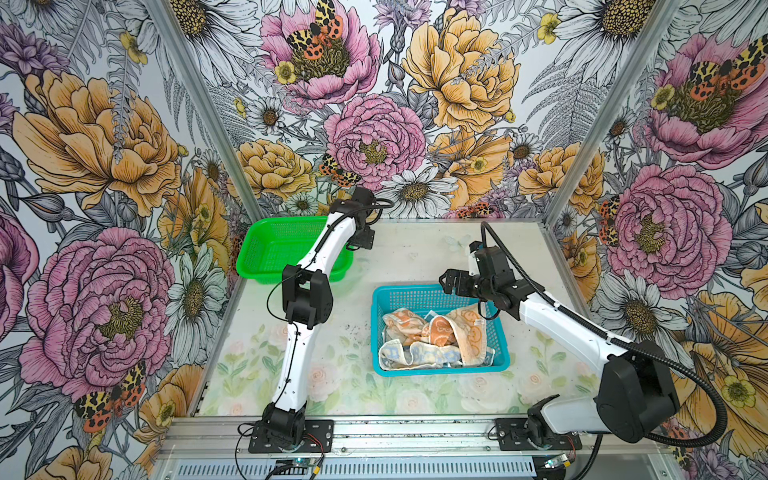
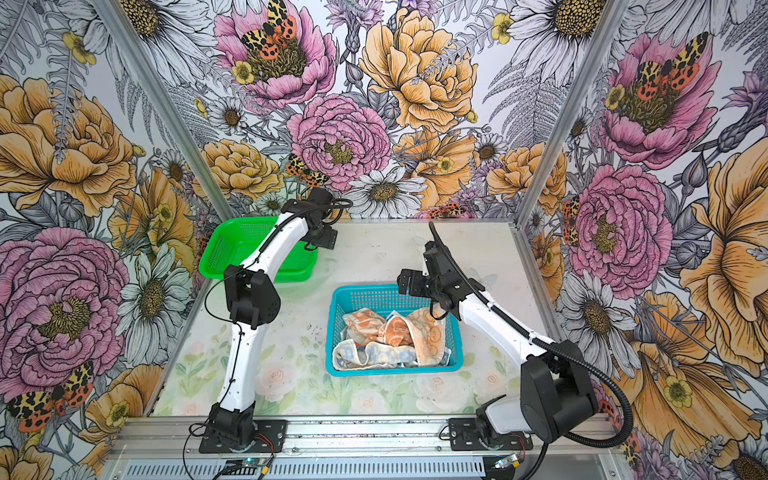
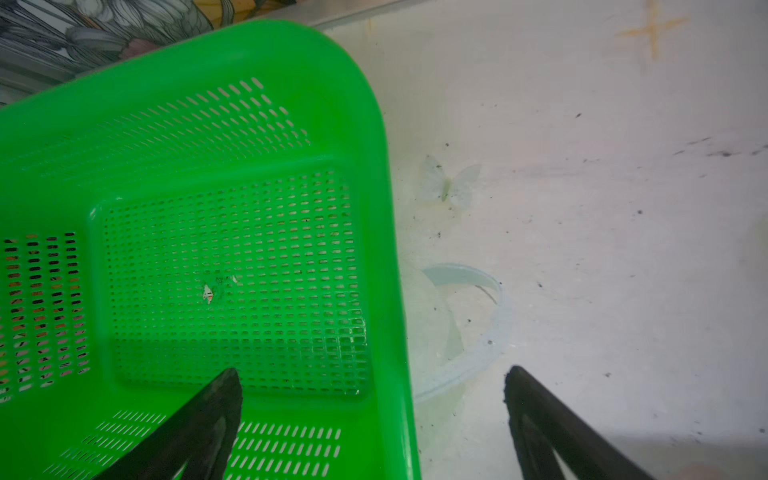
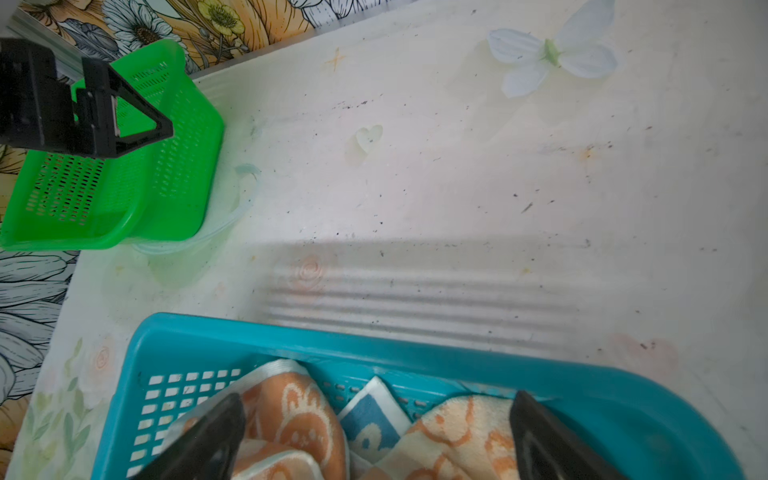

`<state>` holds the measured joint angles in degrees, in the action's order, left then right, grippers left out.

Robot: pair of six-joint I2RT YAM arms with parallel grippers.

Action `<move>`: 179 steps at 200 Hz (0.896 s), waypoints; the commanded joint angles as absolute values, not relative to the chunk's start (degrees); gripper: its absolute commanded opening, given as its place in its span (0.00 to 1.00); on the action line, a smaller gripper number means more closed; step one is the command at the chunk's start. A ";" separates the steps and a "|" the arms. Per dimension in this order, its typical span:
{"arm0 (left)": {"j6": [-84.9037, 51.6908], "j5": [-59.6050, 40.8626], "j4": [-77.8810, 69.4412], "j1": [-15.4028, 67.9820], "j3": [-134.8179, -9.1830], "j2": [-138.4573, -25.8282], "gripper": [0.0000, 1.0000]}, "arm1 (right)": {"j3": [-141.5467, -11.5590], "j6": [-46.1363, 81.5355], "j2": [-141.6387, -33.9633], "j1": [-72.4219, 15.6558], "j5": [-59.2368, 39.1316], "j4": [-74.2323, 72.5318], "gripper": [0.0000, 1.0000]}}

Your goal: Fold and stack the towels

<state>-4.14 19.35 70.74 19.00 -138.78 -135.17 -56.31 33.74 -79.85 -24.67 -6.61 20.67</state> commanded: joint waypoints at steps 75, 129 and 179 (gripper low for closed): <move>-15.78 16.39 66.32 30.45 -120.44 -113.75 0.99 | -53.76 55.23 -87.68 -24.76 -5.05 9.80 0.99; -19.25 13.17 58.59 32.14 -105.22 -106.60 0.99 | -59.24 50.91 -96.95 -21.46 -5.01 8.89 0.99; -20.06 12.39 56.19 33.71 -101.45 -104.93 0.99 | -78.16 34.67 -109.25 -20.57 4.53 24.24 0.99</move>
<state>-18.35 13.74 59.94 32.60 -102.28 -107.35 -70.17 45.50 -104.22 -21.23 -3.68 15.33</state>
